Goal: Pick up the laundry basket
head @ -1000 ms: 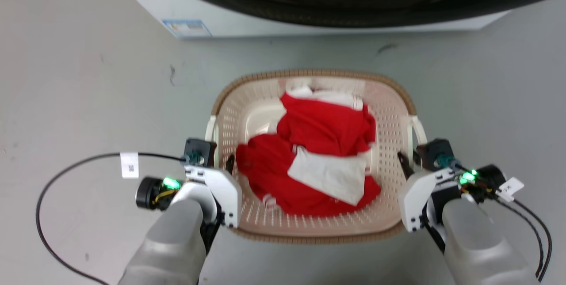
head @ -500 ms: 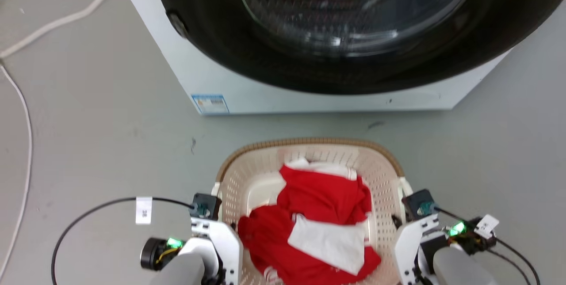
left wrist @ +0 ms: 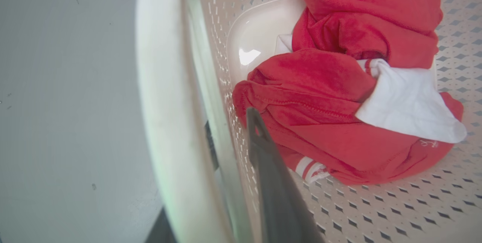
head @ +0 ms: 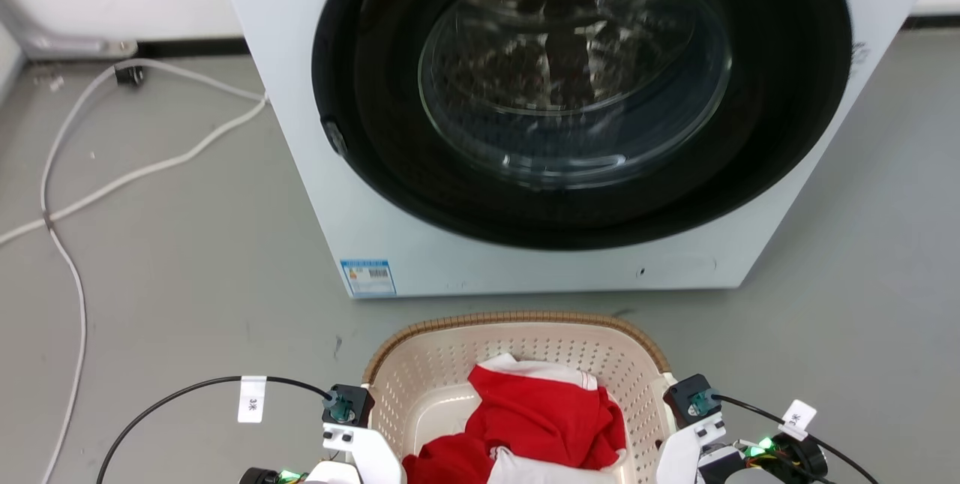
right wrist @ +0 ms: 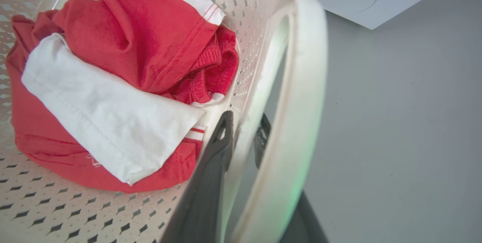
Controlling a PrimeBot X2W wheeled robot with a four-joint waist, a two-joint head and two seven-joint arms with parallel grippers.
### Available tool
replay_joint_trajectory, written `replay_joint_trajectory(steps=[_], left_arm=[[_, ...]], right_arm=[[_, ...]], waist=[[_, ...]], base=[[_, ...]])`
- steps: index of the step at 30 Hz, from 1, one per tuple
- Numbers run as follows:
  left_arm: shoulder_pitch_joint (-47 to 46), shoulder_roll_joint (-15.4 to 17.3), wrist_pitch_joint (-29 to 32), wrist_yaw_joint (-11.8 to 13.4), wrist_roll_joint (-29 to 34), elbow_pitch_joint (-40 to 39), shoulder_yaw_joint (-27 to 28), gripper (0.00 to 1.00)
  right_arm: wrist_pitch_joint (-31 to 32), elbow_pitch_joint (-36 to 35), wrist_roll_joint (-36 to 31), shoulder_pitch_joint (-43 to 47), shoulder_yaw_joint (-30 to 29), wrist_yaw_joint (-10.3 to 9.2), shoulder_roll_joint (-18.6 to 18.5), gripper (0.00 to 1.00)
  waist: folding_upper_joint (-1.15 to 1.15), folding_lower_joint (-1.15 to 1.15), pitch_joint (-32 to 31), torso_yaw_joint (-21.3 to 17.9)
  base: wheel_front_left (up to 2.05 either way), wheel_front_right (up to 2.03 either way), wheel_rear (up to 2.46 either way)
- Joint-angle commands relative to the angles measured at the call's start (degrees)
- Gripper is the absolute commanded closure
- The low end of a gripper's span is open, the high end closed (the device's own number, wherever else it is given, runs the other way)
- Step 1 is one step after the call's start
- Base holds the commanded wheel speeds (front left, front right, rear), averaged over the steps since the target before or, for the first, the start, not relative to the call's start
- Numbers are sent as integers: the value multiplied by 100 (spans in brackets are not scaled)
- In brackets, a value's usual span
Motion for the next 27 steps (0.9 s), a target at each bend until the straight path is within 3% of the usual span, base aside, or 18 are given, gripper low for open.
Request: replay_joint_trajectory(steps=[1,11,27], left_arm=[[48,17,102,-50,-89,-114,-110,100],[-6,143,613,-50,-538,-302,-505,100],[-39,236,984,-50,-1055,-344,-979,100]], right_arm=[[78,-38,83,101,162,30,33,100],[439,34,565,55,471,47,38,100],[727,123,1011,-82,822,46,38,100]], waist=[[0,2,-298,-29],[0,2,-653,-6],[0,2,-726,1]], base=[[0,0,0],[0,0,0],[0,0,0]])
